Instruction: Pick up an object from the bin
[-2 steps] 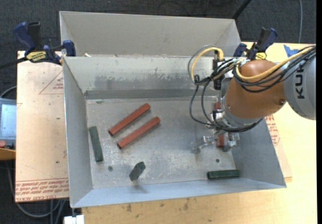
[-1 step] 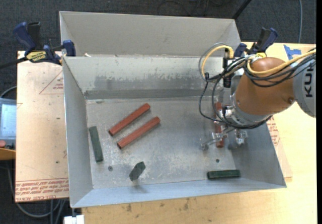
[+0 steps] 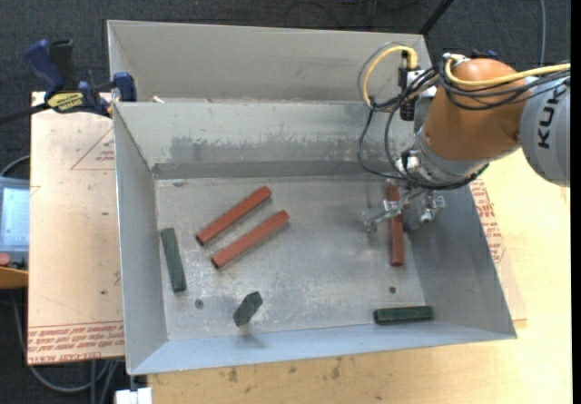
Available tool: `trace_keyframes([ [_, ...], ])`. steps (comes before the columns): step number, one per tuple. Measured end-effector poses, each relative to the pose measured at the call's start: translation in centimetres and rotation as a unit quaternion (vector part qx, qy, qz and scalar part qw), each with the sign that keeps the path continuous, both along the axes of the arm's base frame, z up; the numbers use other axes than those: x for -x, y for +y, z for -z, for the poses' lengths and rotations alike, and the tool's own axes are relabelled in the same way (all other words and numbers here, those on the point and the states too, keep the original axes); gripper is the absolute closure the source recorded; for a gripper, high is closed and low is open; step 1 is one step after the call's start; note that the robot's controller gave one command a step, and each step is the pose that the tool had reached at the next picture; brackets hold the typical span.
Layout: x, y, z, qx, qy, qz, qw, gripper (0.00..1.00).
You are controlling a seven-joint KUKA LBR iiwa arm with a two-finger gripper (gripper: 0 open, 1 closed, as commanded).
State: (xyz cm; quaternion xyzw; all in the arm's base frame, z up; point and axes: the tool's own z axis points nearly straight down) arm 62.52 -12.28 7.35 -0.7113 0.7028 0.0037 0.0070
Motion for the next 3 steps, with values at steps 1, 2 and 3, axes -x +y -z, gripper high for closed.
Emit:
trace_keyframes([
  [1,1.9,-0.6,-0.2,0.002,-0.0044,0.151,0.9885,0.00],
  [2,-3.1,-2.4,-4.0,0.001,-0.0001,0.097,0.9953,0.00],
  [3,-1.1,-1.8,0.1,-0.004,-0.0009,0.013,0.9999,0.00],
])
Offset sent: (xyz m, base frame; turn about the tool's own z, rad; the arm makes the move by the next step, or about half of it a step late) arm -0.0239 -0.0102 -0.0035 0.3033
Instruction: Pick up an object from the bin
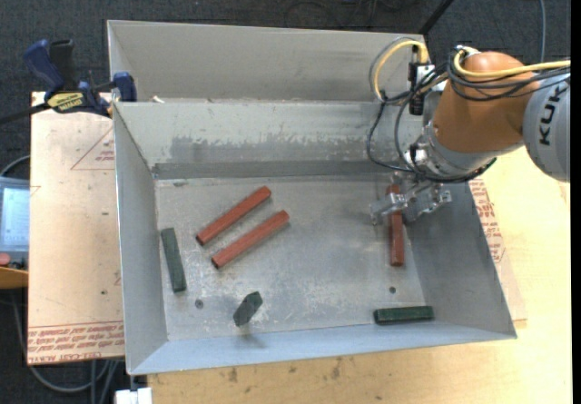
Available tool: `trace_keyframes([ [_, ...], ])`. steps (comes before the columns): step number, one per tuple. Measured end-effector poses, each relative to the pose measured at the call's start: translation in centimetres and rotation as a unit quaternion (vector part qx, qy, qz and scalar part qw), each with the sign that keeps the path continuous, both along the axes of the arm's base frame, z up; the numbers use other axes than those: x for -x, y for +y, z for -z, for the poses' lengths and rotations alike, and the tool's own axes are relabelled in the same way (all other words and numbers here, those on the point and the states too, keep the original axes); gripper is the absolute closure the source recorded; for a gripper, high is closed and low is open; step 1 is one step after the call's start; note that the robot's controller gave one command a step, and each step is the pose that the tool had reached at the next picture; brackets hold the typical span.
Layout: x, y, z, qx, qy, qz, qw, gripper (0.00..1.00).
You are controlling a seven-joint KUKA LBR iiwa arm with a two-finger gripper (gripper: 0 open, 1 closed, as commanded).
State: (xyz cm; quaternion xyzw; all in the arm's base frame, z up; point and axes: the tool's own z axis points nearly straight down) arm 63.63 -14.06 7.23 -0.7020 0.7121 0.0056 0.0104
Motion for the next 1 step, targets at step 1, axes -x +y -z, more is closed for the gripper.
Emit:
trace_keyframes([
  [1,-0.15,-0.40,-0.51,0.003,-0.0004,0.001,1.0000,1.00],
])
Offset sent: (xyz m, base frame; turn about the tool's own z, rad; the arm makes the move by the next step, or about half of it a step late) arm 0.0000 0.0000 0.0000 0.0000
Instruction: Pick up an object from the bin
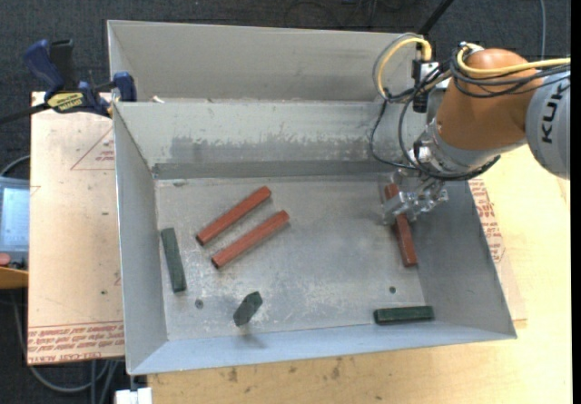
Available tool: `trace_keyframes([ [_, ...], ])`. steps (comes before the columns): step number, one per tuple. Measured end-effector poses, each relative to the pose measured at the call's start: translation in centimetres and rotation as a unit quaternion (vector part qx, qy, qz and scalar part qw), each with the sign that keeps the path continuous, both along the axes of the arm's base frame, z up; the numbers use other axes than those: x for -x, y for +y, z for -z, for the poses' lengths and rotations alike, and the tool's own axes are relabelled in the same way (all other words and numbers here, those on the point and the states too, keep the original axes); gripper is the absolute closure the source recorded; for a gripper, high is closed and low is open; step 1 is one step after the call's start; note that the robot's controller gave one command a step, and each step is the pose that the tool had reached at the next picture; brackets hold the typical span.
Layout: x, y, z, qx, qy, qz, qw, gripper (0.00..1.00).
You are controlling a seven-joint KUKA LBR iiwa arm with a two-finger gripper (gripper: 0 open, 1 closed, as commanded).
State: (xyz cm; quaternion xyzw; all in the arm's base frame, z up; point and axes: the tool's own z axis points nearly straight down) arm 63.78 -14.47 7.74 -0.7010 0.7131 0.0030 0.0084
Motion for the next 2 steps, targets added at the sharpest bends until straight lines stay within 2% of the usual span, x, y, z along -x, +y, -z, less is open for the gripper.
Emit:
trace_keyframes([
  [1,2.5,1.0,-10.7,0.008,-0.0013,-0.001,1.0000,1.00],
  [2,2.2,3.4,-22.8,0.008,-0.0022,-0.004,1.0000,1.00],
])
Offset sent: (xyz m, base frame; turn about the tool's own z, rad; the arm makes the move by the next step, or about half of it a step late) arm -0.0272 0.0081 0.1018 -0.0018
